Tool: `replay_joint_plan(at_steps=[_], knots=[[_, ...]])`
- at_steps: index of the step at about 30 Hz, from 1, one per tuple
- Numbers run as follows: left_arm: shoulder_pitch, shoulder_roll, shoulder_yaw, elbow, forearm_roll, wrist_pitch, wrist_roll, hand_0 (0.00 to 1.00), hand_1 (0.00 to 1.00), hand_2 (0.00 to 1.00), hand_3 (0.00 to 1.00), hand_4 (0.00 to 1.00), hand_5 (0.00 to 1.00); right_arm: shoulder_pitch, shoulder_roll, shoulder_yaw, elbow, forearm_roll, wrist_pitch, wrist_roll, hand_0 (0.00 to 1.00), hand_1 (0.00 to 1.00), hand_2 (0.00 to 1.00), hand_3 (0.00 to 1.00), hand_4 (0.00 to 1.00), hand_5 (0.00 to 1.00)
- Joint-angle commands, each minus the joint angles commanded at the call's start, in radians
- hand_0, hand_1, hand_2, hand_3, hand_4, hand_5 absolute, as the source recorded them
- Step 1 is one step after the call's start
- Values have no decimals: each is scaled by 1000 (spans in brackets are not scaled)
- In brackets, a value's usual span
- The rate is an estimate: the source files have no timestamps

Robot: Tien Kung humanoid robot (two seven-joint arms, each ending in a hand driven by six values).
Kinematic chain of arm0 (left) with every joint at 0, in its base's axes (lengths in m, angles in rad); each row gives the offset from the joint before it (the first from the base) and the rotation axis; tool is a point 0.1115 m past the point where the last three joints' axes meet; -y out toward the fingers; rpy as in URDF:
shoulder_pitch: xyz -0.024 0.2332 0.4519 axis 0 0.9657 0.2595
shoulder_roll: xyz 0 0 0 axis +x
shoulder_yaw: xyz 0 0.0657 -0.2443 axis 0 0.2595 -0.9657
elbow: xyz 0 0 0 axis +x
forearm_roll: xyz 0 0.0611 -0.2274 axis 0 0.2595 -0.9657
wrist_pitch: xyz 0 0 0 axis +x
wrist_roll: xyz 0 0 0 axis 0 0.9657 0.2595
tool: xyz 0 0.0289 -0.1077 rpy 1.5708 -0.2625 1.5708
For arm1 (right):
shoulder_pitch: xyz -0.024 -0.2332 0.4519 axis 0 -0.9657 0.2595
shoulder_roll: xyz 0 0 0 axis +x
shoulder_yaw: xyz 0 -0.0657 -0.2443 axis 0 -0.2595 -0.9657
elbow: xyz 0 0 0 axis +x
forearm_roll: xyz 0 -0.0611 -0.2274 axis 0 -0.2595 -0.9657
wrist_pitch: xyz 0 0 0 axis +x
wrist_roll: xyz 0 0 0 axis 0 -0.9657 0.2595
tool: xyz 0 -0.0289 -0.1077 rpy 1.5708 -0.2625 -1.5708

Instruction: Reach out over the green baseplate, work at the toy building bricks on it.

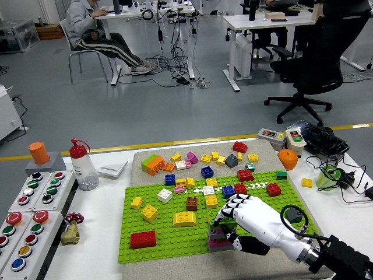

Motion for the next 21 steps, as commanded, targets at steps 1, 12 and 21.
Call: replay_joint_plan(at_steps=[1,12,21], knots=[[0,0,0,0,0,0,0,634,601,612,418,310,946,0,0,-1,-1,0,1,-1,729,651,611,568,337,177],[1,0,0,0,2,-1,1,633,601,611,418,310,946,-6,1,-8,-11,-4,5,-4,730,651,612,568,338,173],[5,-1,-1,-1,5,-2,3,633,601,611,417,310,945,-9,5,-9,-13,-3,4,-3,731,651,613,569,339,173]])
